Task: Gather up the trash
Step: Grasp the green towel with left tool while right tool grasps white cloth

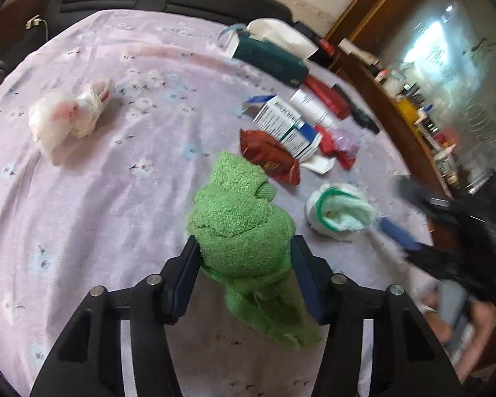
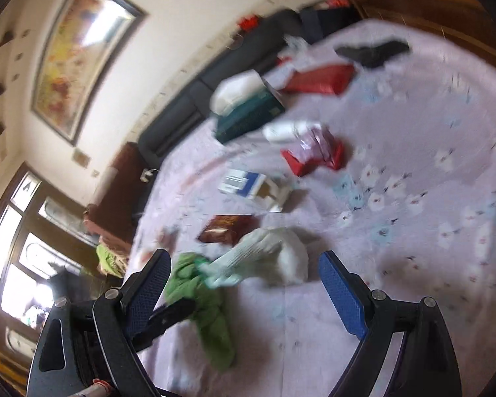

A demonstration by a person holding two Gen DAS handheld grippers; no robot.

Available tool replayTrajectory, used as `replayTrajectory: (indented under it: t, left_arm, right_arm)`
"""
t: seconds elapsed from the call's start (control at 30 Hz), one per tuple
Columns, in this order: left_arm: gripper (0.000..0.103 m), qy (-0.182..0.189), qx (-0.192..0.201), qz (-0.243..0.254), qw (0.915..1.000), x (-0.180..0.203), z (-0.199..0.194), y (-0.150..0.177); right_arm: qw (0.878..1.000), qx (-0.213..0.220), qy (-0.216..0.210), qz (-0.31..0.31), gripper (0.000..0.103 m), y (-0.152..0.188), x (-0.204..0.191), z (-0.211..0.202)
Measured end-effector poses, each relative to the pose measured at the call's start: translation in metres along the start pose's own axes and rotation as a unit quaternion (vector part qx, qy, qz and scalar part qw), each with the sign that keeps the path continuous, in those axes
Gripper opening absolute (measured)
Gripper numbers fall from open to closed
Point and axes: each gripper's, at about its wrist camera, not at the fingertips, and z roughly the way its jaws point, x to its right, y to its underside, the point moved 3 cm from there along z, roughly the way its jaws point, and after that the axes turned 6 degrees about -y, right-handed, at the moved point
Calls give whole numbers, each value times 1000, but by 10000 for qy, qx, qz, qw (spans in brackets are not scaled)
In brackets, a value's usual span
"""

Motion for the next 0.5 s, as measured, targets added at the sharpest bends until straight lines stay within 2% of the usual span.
replayTrajectory:
  t: [0.1,0.17,0.23,0.3,0.33,0.37,0.5]
  left_arm:
    - [41,47,81,-13,10000,-2,-4,-2]
    - [38,31,161,-31,9999,-3,-7,-3]
    - [36,-11,224,-36,9997,-3,-8,-4]
    - [36,59,229,-61,9997,-3,-9,-4]
    - [35,142,252,-77,9996,-2,-10,-4]
    - [35,198,301,-68,9993,-1,-12,-3]
    - [34,252,667,163,9973,10,-26,-1]
  right_arm:
    - [9993,-279,85,244,92,-3,15,30]
    - [9984,-386,303,270,71,2,20,42]
    - [9982,-498,218,260,56,10,20,47]
    - [9982,-415,384,177,44,18,19,43]
    - [9984,-367,381,197,30,21,18,39]
    - [9986,-277,368,266,22,26,18,28]
    - [9993,122,332,158,17,48,6,-20]
